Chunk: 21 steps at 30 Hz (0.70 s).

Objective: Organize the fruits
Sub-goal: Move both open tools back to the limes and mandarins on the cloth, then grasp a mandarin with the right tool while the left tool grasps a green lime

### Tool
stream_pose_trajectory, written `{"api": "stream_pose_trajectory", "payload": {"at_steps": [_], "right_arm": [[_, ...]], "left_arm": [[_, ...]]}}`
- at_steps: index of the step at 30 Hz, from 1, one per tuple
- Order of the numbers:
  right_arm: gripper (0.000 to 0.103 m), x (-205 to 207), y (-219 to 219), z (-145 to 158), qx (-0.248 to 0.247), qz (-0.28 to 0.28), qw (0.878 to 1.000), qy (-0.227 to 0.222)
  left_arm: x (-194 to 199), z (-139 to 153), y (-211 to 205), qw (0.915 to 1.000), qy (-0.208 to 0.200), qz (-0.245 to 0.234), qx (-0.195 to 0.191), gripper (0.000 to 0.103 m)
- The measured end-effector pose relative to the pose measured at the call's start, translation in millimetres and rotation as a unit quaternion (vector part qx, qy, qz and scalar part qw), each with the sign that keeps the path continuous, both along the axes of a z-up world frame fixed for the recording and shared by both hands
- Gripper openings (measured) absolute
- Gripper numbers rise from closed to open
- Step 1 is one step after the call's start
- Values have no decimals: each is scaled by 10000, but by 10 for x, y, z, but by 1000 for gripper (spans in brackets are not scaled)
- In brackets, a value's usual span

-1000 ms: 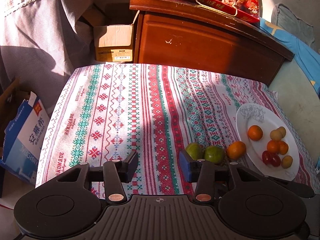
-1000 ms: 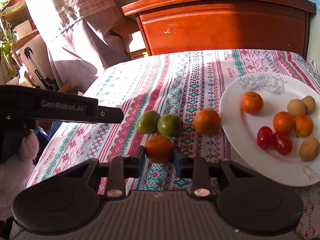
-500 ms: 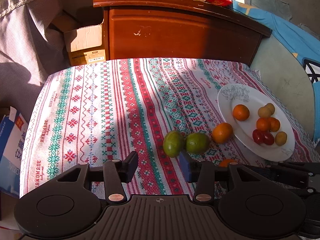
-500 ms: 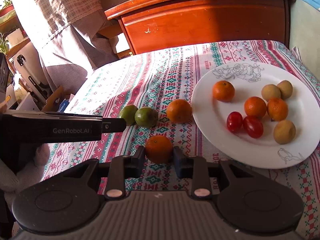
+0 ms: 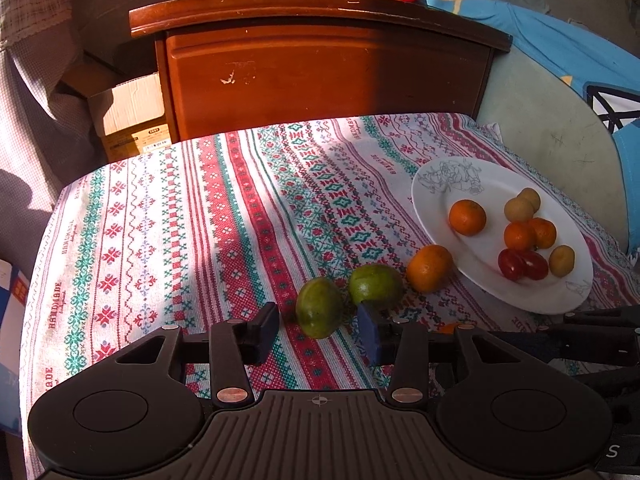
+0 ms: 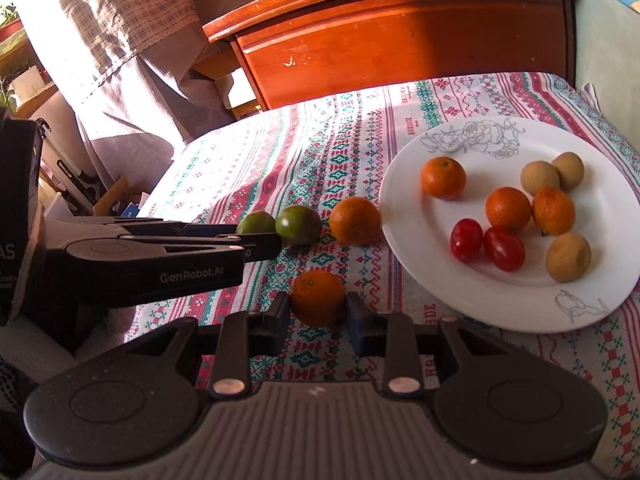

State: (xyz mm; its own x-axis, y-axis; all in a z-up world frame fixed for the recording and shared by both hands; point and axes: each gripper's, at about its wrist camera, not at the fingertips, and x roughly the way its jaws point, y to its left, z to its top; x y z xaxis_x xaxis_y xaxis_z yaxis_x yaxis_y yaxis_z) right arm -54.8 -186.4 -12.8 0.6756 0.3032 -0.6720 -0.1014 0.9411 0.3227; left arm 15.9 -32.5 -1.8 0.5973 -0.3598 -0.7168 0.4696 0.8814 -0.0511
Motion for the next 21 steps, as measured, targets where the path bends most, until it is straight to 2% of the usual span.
{"api": "stream_pose_trajectory", "payload": {"at_steps": [5,15,21], "right_arm": [[30,2,-7,-3,10,2,10000,-1],[30,-27,-6,29,22,-11,10000,-60],[30,-43,-25,157,140,-42,9996,-252]], "left_arm": [[19,-37,-7,10000,-24,-41,-43,24],[-33,43,89,9996,33,174,-203,24],[-72,131,162,9988,48,383,-297,24]]}}
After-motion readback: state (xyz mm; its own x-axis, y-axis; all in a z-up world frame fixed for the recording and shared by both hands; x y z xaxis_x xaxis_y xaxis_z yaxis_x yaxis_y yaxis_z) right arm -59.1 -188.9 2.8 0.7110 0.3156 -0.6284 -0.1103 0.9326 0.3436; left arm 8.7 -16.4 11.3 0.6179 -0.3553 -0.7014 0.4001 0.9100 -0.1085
